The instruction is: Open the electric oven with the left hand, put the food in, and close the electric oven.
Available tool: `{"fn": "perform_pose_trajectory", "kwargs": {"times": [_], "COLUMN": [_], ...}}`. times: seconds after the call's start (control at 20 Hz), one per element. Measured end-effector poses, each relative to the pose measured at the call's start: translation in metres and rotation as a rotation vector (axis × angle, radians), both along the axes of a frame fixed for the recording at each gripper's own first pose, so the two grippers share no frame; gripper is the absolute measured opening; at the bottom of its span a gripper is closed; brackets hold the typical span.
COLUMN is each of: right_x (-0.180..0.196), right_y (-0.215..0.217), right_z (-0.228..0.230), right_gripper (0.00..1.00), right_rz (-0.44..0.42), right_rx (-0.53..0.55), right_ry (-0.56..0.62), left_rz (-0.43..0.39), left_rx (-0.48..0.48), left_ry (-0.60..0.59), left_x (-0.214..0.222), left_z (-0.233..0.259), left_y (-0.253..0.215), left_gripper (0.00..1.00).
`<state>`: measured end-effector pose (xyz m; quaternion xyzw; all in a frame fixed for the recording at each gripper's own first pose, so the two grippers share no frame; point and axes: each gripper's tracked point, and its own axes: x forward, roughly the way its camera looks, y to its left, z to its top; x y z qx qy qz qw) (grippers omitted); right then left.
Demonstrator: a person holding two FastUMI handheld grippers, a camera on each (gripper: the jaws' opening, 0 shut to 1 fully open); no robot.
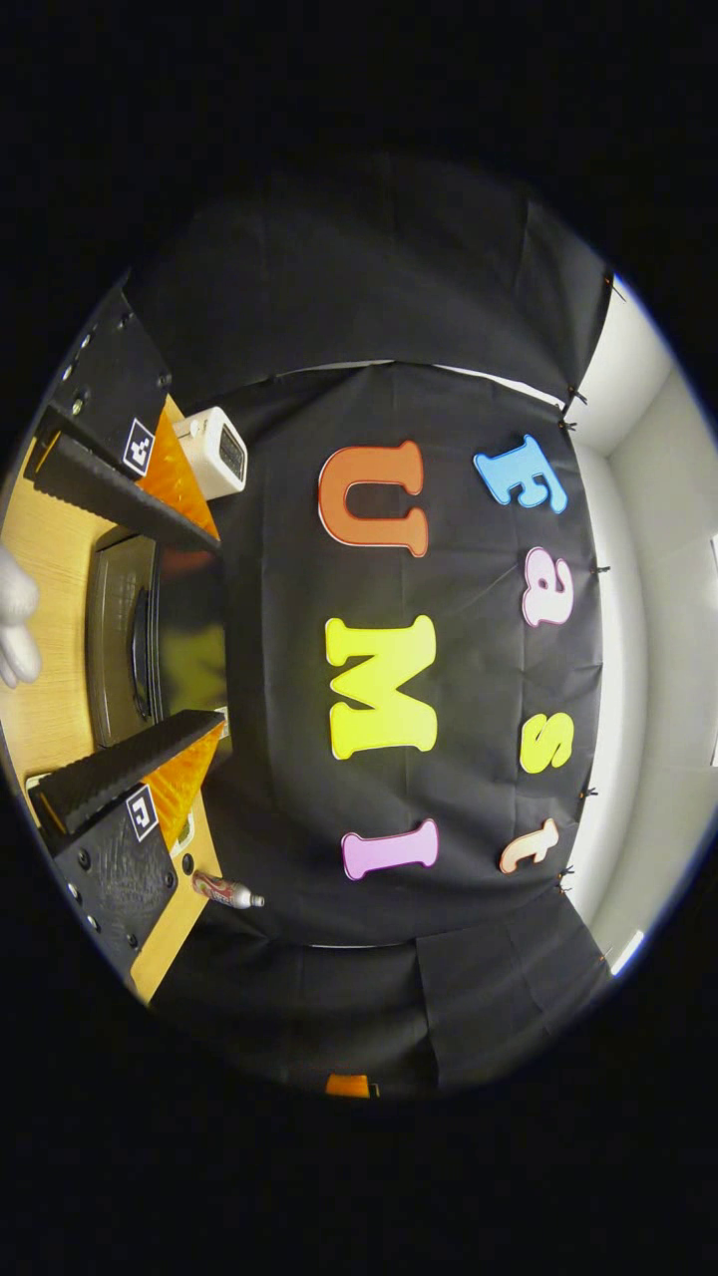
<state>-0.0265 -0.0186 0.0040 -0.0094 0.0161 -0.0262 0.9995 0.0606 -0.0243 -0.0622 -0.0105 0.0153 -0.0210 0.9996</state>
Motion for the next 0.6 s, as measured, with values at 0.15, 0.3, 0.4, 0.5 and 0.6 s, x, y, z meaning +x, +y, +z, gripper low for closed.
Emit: {"fn": "perform_pose_trajectory", "kwargs": {"times": [0.15,0.3,0.4,0.5,0.6], "right_x": [-0.012,-0.018,-0.020,-0.022,-0.022], "right_y": [-0.008,-0.012,-0.013,-0.013,-0.014], "right_z": [0.000,-0.004,-0.007,-0.010,-0.012], "right_gripper": [0.96,0.96,0.96,0.96,0.97], "right_rz": [-0.033,-0.055,-0.063,-0.071,-0.078], "right_rx": [-0.020,-0.035,-0.037,-0.045,-0.054], "right_ry": [0.005,0.025,0.036,0.047,0.055], "left_rz": [-0.028,-0.038,-0.051,-0.054,-0.052], "left_rx": [-0.006,0.005,0.010,0.012,0.010], "left_ry": [0.038,0.084,0.111,0.156,0.179], "left_x": [0.026,0.054,0.072,0.086,0.100], "left_z": [-0.029,-0.059,-0.079,-0.099,-0.113], "left_y": [-0.009,-0.016,-0.023,-0.025,-0.027], "left_gripper": [0.96,0.96,0.97,0.97,0.97]}}
